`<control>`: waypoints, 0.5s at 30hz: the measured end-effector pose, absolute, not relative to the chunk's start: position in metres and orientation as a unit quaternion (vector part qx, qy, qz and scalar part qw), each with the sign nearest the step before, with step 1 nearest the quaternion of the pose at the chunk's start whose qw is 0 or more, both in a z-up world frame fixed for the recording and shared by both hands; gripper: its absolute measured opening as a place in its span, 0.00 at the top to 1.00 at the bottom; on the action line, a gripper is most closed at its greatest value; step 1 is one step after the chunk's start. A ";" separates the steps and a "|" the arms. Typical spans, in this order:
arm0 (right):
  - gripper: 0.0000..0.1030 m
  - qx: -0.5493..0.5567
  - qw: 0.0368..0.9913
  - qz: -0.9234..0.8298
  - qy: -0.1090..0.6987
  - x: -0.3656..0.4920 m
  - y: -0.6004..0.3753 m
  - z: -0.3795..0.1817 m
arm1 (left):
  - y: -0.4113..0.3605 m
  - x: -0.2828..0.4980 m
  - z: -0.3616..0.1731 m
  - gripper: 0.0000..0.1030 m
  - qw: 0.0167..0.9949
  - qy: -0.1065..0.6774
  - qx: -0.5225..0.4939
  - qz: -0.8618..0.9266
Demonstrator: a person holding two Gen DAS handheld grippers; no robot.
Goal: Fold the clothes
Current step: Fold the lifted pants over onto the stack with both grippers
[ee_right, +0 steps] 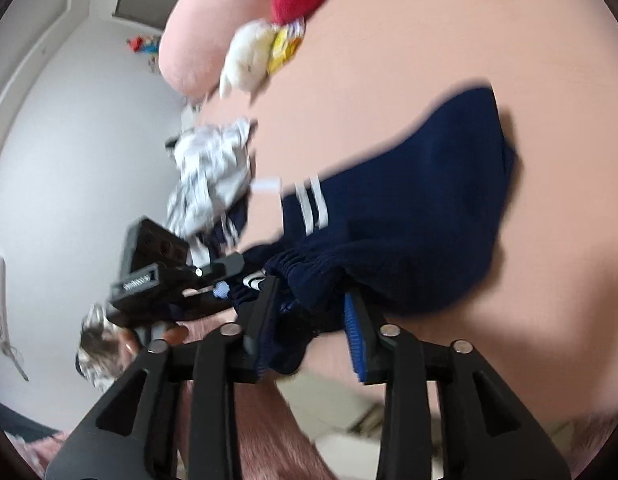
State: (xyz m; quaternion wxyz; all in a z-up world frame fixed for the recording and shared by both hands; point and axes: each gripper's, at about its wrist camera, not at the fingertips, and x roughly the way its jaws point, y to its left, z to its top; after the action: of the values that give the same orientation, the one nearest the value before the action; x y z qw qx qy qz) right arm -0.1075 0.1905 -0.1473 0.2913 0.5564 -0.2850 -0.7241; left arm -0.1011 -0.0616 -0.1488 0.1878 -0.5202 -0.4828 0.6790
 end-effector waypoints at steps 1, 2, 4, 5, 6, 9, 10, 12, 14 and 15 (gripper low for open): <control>0.60 0.550 0.282 -0.731 -0.289 -0.118 0.191 -0.147 | -0.065 -0.112 -0.149 0.49 0.184 -0.484 -0.512 0.686; 0.58 0.545 0.269 -0.740 -0.288 -0.126 0.191 -0.146 | -0.069 -0.113 -0.144 0.46 0.178 -0.466 -0.499 0.709; 0.53 0.529 0.240 -0.766 -0.274 -0.136 0.193 -0.139 | -0.080 -0.106 -0.130 0.46 0.163 -0.410 -0.466 0.767; 0.50 0.514 0.229 -0.785 -0.259 -0.136 0.194 -0.133 | -0.080 -0.103 -0.126 0.46 0.159 -0.380 -0.459 0.787; 0.44 0.498 0.221 -0.803 -0.240 -0.134 0.195 -0.128 | -0.076 -0.100 -0.124 0.46 0.160 -0.353 -0.460 0.799; 0.43 0.484 0.199 -0.840 -0.144 -0.128 0.185 -0.126 | -0.068 -0.092 -0.131 0.46 0.178 -0.309 -0.479 0.802; 0.43 0.487 0.193 -0.845 -0.110 -0.126 0.178 -0.131 | -0.063 -0.091 -0.131 0.46 0.181 -0.291 -0.485 0.804; 0.43 0.493 0.188 -0.848 -0.051 -0.122 0.164 -0.142 | -0.049 -0.092 -0.129 0.46 0.192 -0.250 -0.491 0.812; 0.43 0.495 0.191 -0.848 -0.016 -0.119 0.156 -0.150 | -0.039 -0.093 -0.126 0.46 0.195 -0.217 -0.491 0.821; 0.43 0.494 0.192 -0.848 0.000 -0.117 0.150 -0.154 | -0.034 -0.095 -0.127 0.46 0.188 -0.198 -0.490 0.828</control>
State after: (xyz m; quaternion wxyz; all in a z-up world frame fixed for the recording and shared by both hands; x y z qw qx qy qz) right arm -0.1174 0.1503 -0.1539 0.1923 0.4937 -0.0002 -0.8481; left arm -0.0949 -0.0343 -0.1266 0.1880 -0.4905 -0.1981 0.8276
